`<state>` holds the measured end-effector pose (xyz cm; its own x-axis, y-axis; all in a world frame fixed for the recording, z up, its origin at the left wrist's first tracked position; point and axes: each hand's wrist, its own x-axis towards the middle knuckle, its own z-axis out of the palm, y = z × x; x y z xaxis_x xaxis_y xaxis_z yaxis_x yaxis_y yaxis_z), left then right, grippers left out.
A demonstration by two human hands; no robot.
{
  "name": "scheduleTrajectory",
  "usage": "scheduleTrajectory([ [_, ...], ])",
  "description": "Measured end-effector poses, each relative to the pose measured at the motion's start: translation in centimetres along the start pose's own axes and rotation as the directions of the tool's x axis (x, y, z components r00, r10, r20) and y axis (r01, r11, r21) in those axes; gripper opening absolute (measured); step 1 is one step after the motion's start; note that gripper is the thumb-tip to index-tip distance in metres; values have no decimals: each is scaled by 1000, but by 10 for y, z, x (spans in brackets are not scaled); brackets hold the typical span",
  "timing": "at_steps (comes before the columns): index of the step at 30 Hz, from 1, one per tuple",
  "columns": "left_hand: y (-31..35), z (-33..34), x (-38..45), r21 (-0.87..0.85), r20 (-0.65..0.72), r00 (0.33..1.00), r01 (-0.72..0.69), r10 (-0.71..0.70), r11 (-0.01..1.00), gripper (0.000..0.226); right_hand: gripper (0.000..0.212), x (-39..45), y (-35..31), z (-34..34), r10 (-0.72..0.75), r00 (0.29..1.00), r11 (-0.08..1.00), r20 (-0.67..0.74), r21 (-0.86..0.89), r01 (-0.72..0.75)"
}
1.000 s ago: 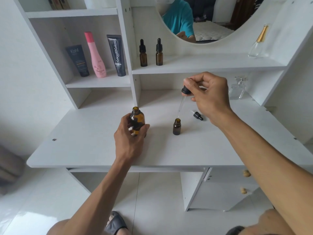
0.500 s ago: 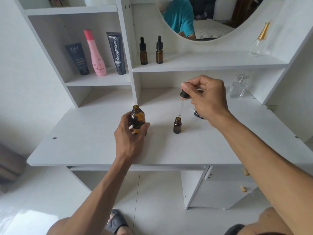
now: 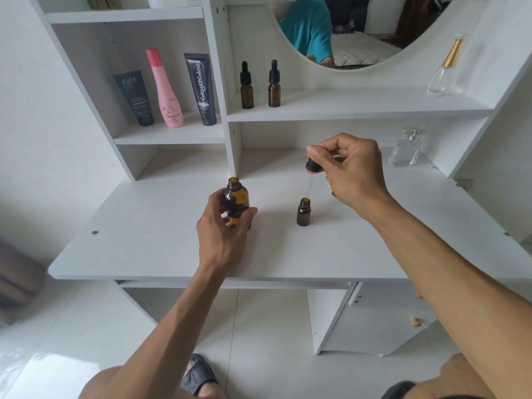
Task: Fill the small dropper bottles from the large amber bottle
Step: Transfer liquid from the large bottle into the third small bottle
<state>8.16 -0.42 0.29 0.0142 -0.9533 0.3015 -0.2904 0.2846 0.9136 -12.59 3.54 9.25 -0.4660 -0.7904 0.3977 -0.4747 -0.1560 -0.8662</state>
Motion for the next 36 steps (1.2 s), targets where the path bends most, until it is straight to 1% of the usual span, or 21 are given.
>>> scheduleTrajectory([
  [6,0,0,0,4,3,1000,4,-4,1000,48,20,-1,3,0,-52,999,998,13,-32,52],
  [13,0,0,0,4,-1,1000,1,-1,1000,49,19,-4,0,-1,-76,997,997,23,-31,77],
  [32,-1,0,1,-7,4,1000,5,-5,1000,50,21,-1,-6,-3,-61,998,997,4,-39,61],
  [36,-1,0,1,-5,4,1000,1,-1,1000,49,21,1,-9,-6,-88,996,995,-11,-37,87],
])
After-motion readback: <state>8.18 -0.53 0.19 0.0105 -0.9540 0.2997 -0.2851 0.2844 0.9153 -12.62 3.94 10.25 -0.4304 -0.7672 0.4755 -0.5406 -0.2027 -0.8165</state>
